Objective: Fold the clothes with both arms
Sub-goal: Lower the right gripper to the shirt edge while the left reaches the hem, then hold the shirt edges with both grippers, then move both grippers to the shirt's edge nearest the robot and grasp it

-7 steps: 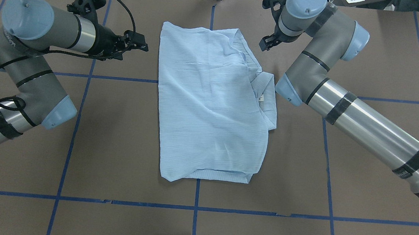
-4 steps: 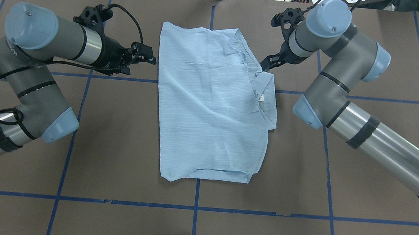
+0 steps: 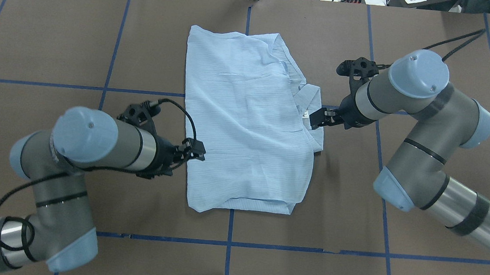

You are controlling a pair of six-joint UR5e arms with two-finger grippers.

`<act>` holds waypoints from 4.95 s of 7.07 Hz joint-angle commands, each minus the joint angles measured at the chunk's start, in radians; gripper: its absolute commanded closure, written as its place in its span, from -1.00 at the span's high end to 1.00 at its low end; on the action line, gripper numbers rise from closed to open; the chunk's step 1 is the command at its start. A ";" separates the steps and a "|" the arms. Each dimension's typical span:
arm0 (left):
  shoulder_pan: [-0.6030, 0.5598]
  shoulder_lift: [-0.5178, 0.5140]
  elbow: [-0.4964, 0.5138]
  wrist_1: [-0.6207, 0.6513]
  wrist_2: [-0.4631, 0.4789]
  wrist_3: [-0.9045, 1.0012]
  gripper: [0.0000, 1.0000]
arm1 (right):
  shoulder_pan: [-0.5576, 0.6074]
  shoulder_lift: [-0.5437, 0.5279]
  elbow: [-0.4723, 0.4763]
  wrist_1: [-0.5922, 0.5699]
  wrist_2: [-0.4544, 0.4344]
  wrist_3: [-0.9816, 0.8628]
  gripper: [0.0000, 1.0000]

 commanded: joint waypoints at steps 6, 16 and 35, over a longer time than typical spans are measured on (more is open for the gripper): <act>0.115 -0.016 0.014 0.070 0.053 -0.117 0.37 | -0.037 -0.069 0.089 -0.002 -0.006 0.079 0.99; 0.097 -0.056 0.072 0.070 0.067 -0.125 -0.92 | -0.037 -0.075 0.091 -0.003 -0.009 0.079 0.99; 0.080 -0.056 0.018 0.087 0.059 -0.120 -1.00 | -0.396 0.108 0.028 -0.284 -0.302 0.906 0.68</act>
